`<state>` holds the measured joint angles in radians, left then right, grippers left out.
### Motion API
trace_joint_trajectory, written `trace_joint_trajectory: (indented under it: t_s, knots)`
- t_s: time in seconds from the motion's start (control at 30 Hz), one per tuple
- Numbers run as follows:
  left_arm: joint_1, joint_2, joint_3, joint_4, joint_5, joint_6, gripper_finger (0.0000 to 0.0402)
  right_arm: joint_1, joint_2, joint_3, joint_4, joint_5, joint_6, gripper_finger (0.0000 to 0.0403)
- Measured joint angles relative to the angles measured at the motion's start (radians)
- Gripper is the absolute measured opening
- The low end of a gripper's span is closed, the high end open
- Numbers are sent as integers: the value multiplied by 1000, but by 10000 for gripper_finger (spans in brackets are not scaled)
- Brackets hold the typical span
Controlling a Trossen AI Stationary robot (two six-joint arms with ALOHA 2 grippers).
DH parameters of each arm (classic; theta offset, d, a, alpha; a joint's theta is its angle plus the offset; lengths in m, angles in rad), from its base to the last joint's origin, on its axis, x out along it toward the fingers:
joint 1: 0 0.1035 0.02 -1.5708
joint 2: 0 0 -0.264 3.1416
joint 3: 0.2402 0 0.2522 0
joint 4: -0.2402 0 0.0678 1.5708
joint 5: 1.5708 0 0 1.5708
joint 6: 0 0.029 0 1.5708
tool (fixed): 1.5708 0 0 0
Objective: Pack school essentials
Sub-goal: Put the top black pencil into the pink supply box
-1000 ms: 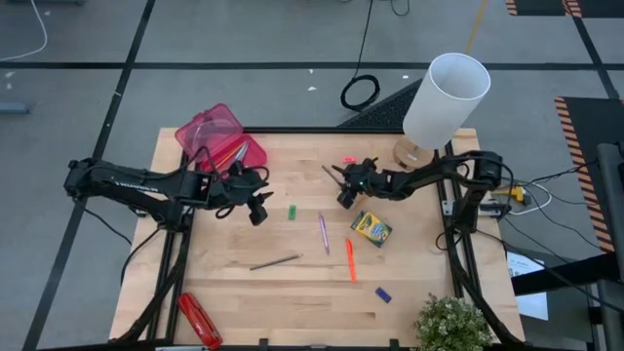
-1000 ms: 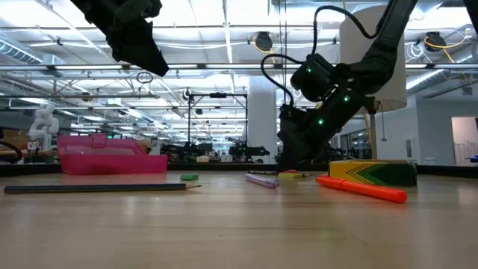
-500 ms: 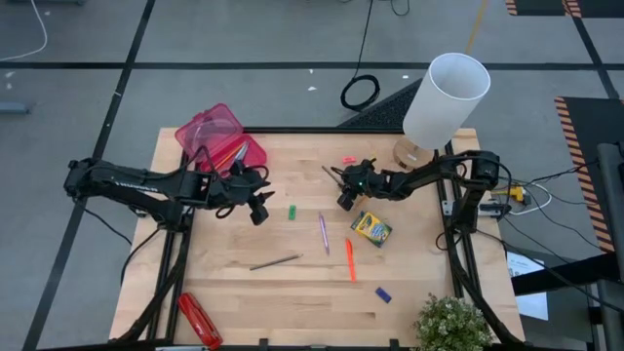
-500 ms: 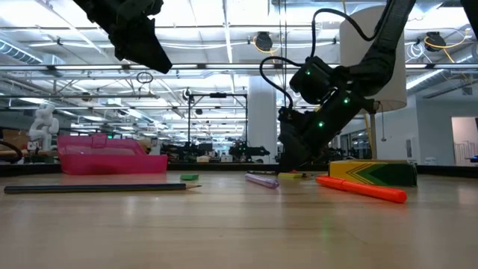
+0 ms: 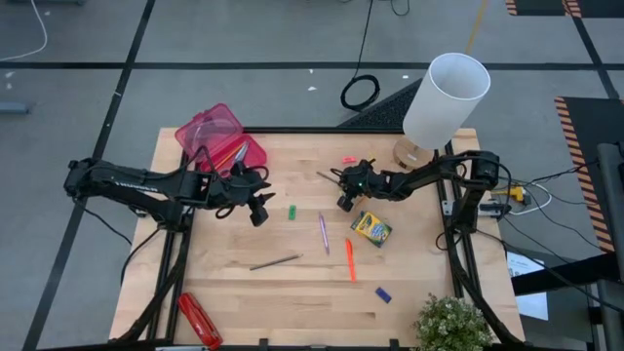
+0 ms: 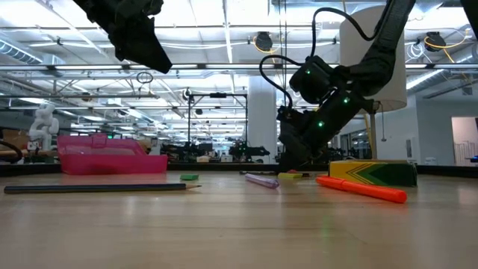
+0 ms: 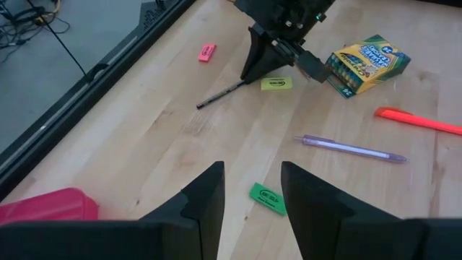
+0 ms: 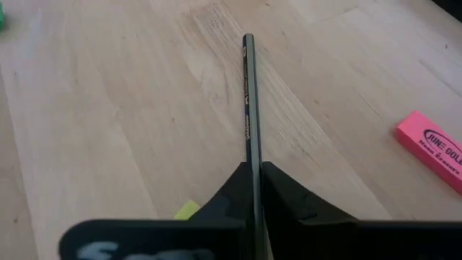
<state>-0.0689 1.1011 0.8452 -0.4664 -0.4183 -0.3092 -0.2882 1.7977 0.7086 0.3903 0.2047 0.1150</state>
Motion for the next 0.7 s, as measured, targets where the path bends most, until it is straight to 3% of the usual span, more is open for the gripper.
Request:
trace_joint_trajectory:
  t_s: [0.7]
  knots:
    - [0, 15, 0, 9, 3, 20, 140, 23, -21, -3, 35, -105, -57, 14]
